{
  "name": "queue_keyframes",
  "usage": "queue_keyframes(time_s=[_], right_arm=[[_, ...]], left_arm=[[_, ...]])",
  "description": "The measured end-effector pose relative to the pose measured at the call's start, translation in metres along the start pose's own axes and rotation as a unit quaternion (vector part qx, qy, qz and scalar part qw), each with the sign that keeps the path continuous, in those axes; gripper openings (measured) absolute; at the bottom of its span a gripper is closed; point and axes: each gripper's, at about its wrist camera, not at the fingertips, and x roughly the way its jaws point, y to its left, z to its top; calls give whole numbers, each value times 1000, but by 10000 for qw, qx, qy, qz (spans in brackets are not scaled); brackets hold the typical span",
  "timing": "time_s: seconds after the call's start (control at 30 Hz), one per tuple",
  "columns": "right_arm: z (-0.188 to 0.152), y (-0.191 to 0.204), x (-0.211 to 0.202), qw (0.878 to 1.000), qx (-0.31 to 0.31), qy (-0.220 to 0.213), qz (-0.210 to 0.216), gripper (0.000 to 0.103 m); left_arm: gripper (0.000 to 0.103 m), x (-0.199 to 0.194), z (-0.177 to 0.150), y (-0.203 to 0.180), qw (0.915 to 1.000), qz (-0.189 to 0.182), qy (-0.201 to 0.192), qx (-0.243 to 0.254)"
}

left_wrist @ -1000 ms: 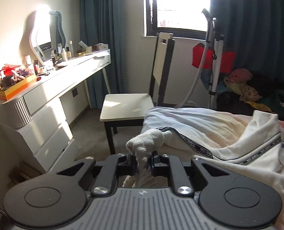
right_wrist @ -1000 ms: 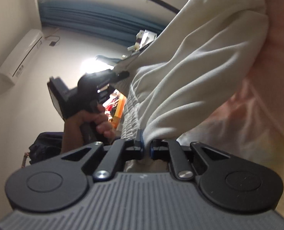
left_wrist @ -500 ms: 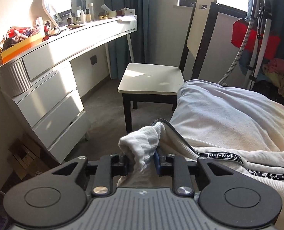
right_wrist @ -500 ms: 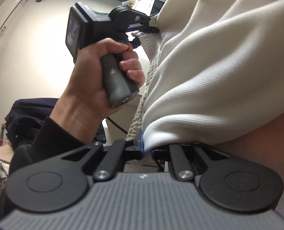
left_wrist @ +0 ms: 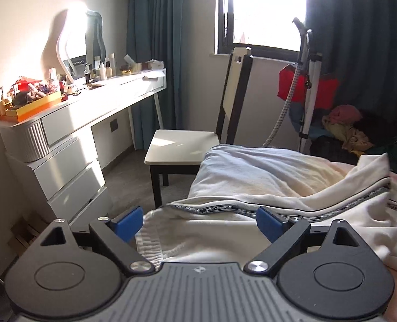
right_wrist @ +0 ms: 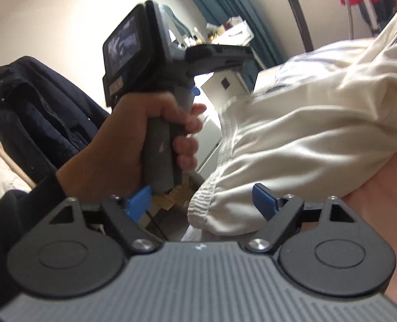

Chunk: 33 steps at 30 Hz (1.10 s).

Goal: Fold clothes

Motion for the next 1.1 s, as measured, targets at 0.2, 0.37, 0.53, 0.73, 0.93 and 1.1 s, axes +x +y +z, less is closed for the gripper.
queue_keyframes(time_s=[0.2,0.37,0.53,0.73,0.93,1.1], right_arm=[[-8,-18,-92,9927,-436,-703,-873,84],[-29,-31,-149,9777,-892,-1086,-1562,84],[-45,-56,-185,9623,-953,-1569,-2008,84],[-59,-92,-209,9515,-719,-1957,-2260,84],[-70,-111,-199,9466,-637,-1827,-2581,84],[-77,-114,-190,9460,-432,-1766,-2685,84]], left_arm=[[97,-113,-35,-45,9979,-397,-511,-12],[99,-196,-83,-75,9946,-390,-951,-105],[99,-252,-133,-109,9916,-370,-1239,22],[99,-275,-176,-132,9906,-510,-1273,-28],[99,-250,-201,-137,9932,-308,-1100,222],[99,-232,-212,-138,9960,-288,-824,215]])
